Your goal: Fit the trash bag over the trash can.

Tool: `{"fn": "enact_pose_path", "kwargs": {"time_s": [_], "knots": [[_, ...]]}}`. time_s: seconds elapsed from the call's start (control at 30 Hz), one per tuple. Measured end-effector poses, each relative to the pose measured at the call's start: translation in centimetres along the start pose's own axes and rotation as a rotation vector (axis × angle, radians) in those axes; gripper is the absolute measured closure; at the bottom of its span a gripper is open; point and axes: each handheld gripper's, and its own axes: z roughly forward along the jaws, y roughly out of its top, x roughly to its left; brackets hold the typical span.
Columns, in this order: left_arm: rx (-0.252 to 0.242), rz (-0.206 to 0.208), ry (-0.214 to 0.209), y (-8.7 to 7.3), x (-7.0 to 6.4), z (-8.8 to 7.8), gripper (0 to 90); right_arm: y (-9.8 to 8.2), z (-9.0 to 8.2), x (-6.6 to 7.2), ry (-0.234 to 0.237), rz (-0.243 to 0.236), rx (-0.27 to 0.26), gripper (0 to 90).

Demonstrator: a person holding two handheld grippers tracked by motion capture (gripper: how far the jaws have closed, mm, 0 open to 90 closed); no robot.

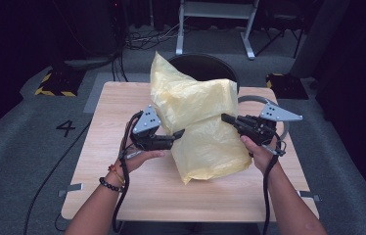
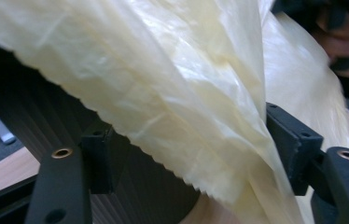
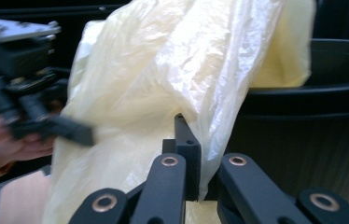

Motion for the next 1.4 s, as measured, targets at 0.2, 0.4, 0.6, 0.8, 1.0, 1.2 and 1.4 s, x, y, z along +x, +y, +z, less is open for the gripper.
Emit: {"fn": "enact_pose_path", "kwargs": {"time_s": [0.2, 0.4, 0.6, 0.8, 1.0, 1.2, 1.4], "knots": [[0.017, -0.007, -0.060, -1.6, -0.5, 0.3, 30.3, 0.5, 0.2, -0.6, -0.009, 0.023, -0.006, 90.0], [0.053, -0.032, -0.093, -3.1, -0.8, 1.4, 29.6, 0.4, -0.1, -0.9, 0.037, 0.069, -0.047, 90.0], [0.075, 0.002, -0.150, -3.2, -2.0, 3.2, 42.9, 0.5, -0.1, -0.9, 0.052, 0.105, -0.066, 90.0], [0.035, 0.106, -0.217, -1.8, -3.4, 2.5, 81.9, 0.6, -0.6, -1.3, 0.028, 0.117, -0.075, 90.0], [-0.063, 0.133, -0.253, 0.1, -3.6, 0.0, 89.4, 0.6, -1.1, -1.7, -0.006, 0.128, -0.020, 88.3], [-0.122, 0.119, -0.238, 1.5, -3.4, -1.0, 89.7, 1.4, -0.8, -1.3, -0.066, 0.083, 0.051, 71.5], [-0.149, 0.092, -0.203, 2.4, -2.9, -0.8, 89.8, 1.8, -0.7, -0.4, -0.137, -0.026, 0.104, 51.1]]}}
